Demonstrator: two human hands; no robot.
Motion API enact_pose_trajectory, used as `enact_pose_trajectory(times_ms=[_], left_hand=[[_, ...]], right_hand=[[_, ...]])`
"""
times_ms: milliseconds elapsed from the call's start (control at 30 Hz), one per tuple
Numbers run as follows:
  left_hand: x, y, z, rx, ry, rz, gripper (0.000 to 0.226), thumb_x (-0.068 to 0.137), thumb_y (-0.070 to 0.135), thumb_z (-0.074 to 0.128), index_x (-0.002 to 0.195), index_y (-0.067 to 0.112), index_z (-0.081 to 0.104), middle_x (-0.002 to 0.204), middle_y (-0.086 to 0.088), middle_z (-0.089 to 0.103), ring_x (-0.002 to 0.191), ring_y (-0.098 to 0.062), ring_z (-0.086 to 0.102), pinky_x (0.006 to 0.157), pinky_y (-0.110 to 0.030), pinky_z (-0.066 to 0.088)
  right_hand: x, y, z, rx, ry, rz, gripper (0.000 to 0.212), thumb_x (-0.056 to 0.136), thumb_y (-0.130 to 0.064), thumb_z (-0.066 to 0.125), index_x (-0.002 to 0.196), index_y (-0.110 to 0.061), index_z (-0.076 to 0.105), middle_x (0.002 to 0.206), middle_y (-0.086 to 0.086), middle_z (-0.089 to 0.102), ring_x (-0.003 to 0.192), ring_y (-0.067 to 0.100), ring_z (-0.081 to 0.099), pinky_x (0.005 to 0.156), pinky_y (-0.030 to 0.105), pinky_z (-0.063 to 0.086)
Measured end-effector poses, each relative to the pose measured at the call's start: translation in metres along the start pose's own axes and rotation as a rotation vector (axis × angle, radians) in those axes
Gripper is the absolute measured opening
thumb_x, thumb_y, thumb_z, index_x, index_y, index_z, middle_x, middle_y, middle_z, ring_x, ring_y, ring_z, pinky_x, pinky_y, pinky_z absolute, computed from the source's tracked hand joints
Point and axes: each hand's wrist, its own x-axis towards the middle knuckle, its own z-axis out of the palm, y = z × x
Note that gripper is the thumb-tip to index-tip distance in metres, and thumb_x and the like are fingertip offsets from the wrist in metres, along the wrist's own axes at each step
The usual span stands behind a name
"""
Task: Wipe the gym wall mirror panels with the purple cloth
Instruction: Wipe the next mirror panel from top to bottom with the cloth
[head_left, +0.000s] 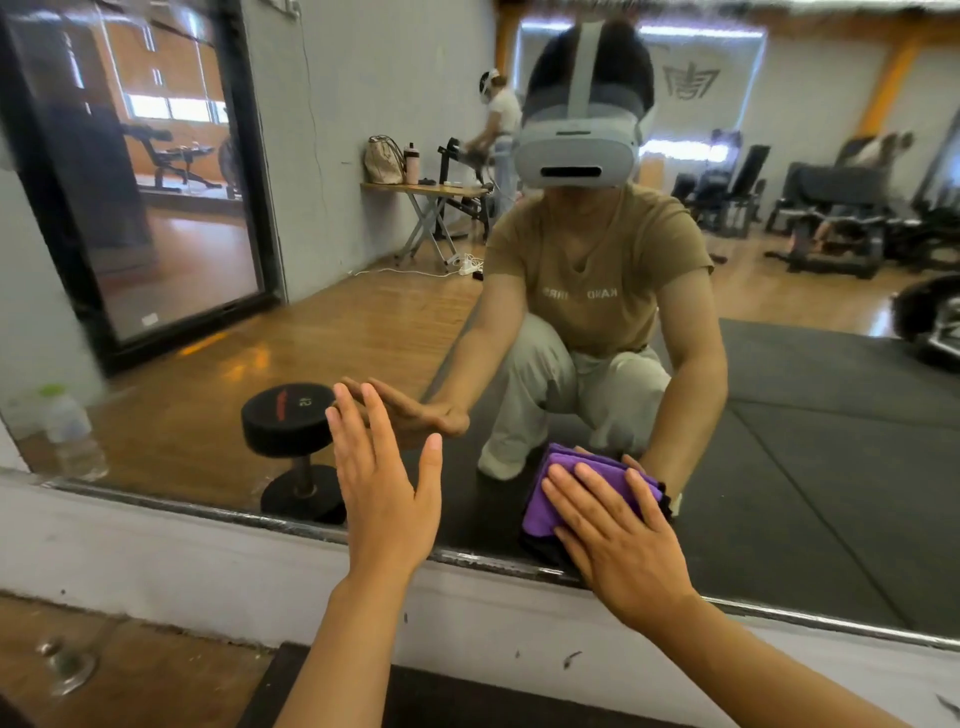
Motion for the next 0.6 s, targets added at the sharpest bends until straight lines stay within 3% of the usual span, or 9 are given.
enact_pose_trajectory(times_ms=[233,333,500,600], left_hand=[[-0.008,0.007,0.006,-0.032,-0.006,0.01,0.091,0.088,0.066,0.035,0.149,0.038,-0.027,0.153,0.016,-0.043,0.142,-0.004,-0.036,0.121,-0.039,-0.003],[-0.013,0.007,0.011,-0.029,0.006,0.044,0.091,0.089,0.067,0.034,0.145,0.046,-0.034,0.154,0.017,-0.043,0.143,-0.005,-0.038,0.121,-0.04,-0.004],[-0.017,0.014,0.02,-0.012,0.05,0.128,0.084,0.096,0.062,0.036,0.152,0.048,-0.025,0.16,0.014,-0.036,0.148,-0.009,-0.03,0.12,-0.045,0.003],[-0.02,0.021,0.026,0.012,0.039,0.177,0.083,0.098,0.062,0.037,0.155,0.044,-0.02,0.162,0.011,-0.033,0.149,-0.01,-0.029,0.119,-0.046,0.003]], right_hand=[[-0.05,0.028,0.007,-0.054,-0.132,-0.23,0.054,0.11,-0.028,0.0,0.163,-0.016,0.0,0.17,0.001,-0.006,0.157,0.019,-0.003,0.126,0.042,-0.007],[-0.051,0.052,-0.002,-0.084,-0.089,-0.267,0.053,0.11,-0.028,0.0,0.162,-0.016,0.0,0.17,-0.001,-0.005,0.156,0.018,-0.003,0.126,0.04,-0.006],[0.002,0.097,-0.04,-0.079,0.197,-0.006,0.055,0.111,-0.032,0.023,0.162,-0.015,0.012,0.17,-0.002,0.003,0.156,0.016,0.006,0.126,0.042,0.004],[0.021,0.106,-0.054,-0.037,0.231,0.1,0.059,0.108,-0.031,0.03,0.162,-0.013,0.015,0.17,-0.001,0.005,0.157,0.019,0.006,0.126,0.046,0.002]])
